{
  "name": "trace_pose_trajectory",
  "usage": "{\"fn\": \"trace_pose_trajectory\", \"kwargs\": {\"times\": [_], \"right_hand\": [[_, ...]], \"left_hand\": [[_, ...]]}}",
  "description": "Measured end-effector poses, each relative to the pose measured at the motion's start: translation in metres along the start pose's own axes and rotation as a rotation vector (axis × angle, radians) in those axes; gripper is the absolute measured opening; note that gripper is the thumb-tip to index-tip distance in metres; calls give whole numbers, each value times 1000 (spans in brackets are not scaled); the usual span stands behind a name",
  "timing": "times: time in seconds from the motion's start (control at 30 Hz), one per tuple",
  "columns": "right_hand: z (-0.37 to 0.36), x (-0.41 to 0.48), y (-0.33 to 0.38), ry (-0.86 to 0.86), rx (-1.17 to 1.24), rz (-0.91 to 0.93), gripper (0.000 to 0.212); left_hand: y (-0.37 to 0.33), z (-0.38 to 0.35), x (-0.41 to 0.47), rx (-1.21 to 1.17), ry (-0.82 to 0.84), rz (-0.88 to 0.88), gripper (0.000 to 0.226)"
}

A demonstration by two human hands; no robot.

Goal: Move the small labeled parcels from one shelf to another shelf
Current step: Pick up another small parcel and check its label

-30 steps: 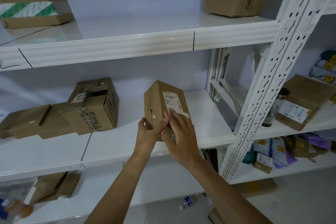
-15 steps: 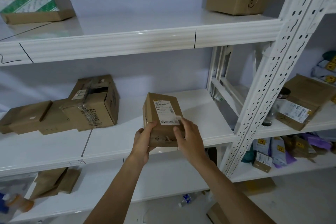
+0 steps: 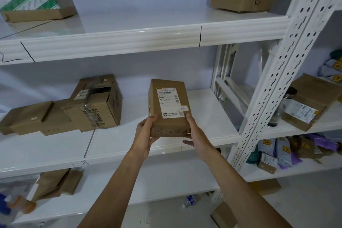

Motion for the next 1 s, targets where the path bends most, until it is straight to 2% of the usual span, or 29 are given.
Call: {"fn": "trace_pose_trajectory", "kwargs": {"times": [0.07,0.13,0.2,0.3,0.57,0.7,0.8,1.0], "right_hand": [[1,0,2,6,33,-11,40],[2,2,2,11,46,8,39],[3,2,3,8,53,51,45],[5,3,1,-1,71,107,56],[10,0,-4,28,118,161,57],[9,0,-9,42,182,112,41],[8,-3,-8,46,186,105,29],[11,-4,-9,13,129,162,44]], "left_hand": [[-2,0,1,7,22,-10,86],[-4,1,0,9,29,-28,73],[-5,2,-1,2,25,-45,55],[-5,5,-5,8,56,-44,47],[-2,13,-12,65,121,-56,65],[-4,13,-19,39,135,-59,89],[-5,11,-23,39,122,-63,98],[-3,7,-28,64,99,-77,104]]}}
Point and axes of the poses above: each hand's wrist, its own x-axis towards the middle knuckle, its own z-axis out of the back of the hand, y = z × x, the point moved 2 cm from there along x, towards the middle knuckle, and after that the axes turned 7 degrees about -y, right-handed, at the moved point
